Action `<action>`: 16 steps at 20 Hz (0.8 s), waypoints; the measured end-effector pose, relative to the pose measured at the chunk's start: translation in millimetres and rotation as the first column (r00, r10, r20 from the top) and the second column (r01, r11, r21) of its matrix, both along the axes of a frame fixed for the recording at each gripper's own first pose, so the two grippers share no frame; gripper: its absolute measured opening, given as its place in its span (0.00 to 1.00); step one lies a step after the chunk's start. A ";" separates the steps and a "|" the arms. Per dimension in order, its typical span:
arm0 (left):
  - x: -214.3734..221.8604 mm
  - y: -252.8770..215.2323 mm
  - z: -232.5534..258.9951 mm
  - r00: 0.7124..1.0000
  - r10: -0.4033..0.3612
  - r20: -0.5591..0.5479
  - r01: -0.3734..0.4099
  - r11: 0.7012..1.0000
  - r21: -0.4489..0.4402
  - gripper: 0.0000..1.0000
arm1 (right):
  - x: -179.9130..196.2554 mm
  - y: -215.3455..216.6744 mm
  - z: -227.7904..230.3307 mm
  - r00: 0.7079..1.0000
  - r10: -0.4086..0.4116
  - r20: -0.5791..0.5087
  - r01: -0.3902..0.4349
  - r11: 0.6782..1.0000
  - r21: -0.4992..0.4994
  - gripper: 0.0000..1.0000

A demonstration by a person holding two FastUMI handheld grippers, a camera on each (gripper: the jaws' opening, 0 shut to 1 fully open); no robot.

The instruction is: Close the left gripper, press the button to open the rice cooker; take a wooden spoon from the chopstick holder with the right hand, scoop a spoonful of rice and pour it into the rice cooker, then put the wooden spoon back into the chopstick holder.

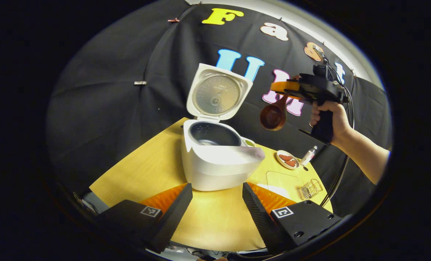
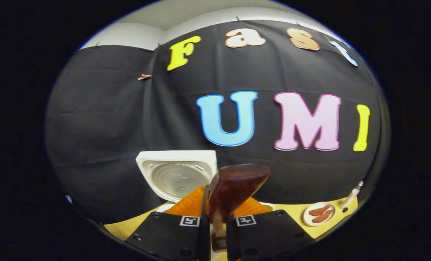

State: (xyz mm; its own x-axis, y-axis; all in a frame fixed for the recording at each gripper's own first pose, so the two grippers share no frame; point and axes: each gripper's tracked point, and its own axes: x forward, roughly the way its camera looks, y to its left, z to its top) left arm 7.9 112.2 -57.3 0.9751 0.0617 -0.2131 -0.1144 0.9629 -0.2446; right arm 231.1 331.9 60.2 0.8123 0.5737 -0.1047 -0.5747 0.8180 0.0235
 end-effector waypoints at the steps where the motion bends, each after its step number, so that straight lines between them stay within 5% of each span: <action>1: 4.2 -9.5 3.7 1.000 -0.014 0.005 0.014 1.000 0.017 0.96 | -0.8 -23.7 2.4 1.000 -0.023 -0.006 0.023 1.000 0.003 0.17; 6: 19.7 -60.8 7.0 0.998 -0.070 0.001 0.070 0.997 0.034 0.96 | 5.2 -137.5 6.7 0.989 -0.144 0.020 0.144 0.989 -0.040 0.17; 16: 35.6 -118.8 8.9 1.000 -0.017 -0.026 0.018 0.998 0.061 0.96 | 15.1 -320.2 -23.5 0.941 -0.331 -0.073 0.332 0.943 0.000 0.21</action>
